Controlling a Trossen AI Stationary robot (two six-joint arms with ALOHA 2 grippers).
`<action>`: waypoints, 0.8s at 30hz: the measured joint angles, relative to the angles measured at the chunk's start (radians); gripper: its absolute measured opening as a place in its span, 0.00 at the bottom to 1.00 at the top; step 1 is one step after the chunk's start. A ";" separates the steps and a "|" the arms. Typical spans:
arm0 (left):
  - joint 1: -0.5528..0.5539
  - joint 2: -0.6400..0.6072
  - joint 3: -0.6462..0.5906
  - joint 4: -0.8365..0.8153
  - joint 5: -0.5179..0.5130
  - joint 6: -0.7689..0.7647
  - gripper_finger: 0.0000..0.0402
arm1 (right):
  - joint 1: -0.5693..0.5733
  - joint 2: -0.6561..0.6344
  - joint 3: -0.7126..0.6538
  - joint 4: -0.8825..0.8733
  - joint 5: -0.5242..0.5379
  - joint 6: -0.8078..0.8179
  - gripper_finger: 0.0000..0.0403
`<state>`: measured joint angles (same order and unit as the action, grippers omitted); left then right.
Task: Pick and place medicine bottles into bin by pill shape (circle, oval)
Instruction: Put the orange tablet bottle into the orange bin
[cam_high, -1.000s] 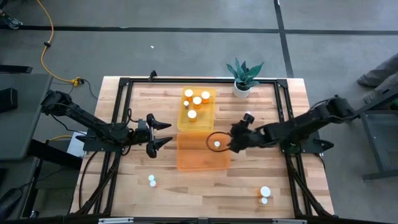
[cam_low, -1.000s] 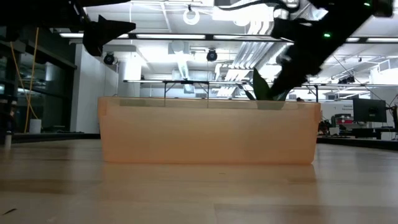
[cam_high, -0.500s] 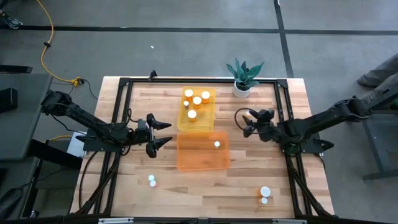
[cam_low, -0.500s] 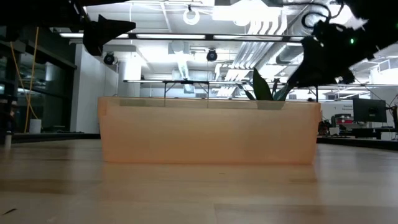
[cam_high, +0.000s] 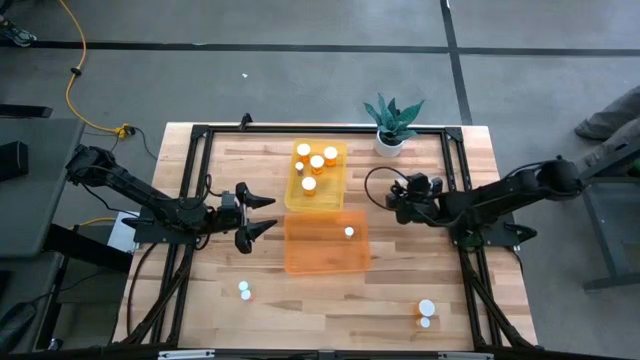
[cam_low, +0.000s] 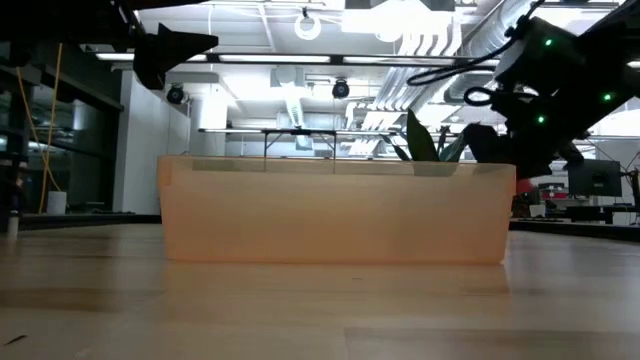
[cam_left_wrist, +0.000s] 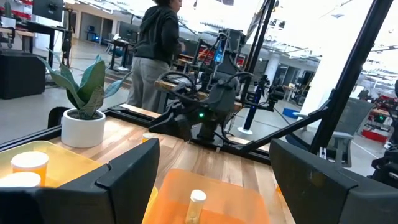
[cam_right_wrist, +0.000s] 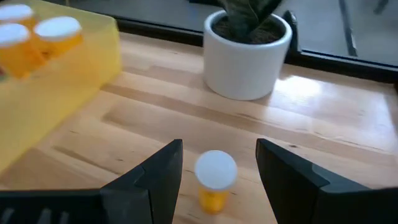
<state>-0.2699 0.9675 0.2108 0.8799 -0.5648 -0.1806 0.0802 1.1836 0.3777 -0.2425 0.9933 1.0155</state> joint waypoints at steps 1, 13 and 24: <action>0.000 0.000 0.000 0.000 0.000 0.000 0.73 | -0.007 0.008 0.000 0.000 -0.002 0.001 0.49; 0.001 0.000 0.000 0.000 -0.007 0.000 0.73 | -0.024 0.022 0.001 0.101 -0.046 -0.102 0.49; 0.001 0.000 0.000 0.000 -0.007 0.000 0.73 | -0.086 0.063 0.001 0.088 -0.136 -0.127 0.49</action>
<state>-0.2687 0.9675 0.2108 0.8799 -0.5720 -0.1810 -0.0062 1.2467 0.3784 -0.1546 0.8576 0.8886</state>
